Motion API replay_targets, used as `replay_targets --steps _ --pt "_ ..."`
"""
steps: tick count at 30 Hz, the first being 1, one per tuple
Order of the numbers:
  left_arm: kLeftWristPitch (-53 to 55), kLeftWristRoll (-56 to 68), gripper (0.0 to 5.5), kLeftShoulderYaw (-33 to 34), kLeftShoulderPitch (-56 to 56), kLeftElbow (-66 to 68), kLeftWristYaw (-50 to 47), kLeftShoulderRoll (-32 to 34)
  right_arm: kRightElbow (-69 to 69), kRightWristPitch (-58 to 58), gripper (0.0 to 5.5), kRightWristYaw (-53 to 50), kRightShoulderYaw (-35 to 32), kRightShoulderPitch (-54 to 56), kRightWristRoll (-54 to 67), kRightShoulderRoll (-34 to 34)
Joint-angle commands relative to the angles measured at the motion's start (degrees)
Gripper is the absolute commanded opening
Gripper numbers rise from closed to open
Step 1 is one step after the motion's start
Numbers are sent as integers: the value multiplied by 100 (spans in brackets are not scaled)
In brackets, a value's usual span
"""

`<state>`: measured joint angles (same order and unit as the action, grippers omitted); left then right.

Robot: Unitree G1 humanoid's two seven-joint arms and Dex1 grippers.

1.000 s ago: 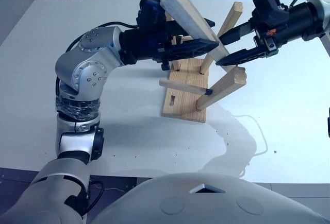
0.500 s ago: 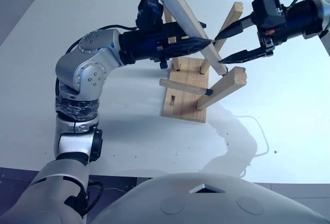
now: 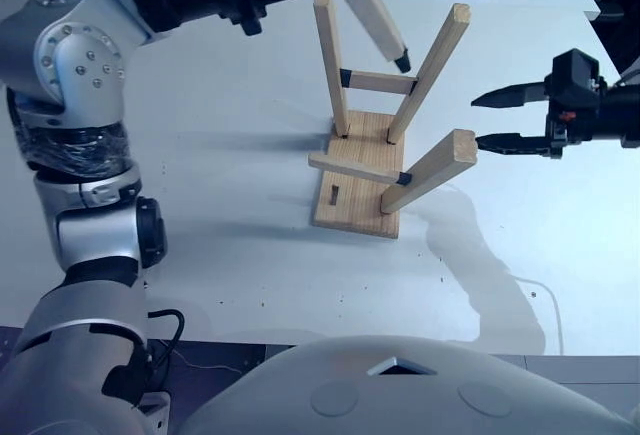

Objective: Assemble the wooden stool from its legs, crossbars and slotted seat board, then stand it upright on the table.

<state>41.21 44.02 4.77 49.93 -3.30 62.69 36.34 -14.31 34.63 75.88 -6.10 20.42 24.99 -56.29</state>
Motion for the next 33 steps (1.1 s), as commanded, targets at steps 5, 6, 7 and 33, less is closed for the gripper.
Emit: replay_targets --steps 5,6,7,33 --pt "-733 -668 220 -55 -337 -338 821 991 -969 188 292 -544 -965 -1651 346 -53" --pt "-734 -664 220 -91 -429 -383 973 1079 -1067 212 292 -585 -1064 -1819 371 -61" --pt "-829 -729 220 -151 -511 -379 1114 1152 -1143 216 292 -615 -1128 -1959 385 -76" --pt "-3707 -1423 220 379 -3636 -208 766 412 -1391 66 292 -644 -1423 -3054 585 -326"
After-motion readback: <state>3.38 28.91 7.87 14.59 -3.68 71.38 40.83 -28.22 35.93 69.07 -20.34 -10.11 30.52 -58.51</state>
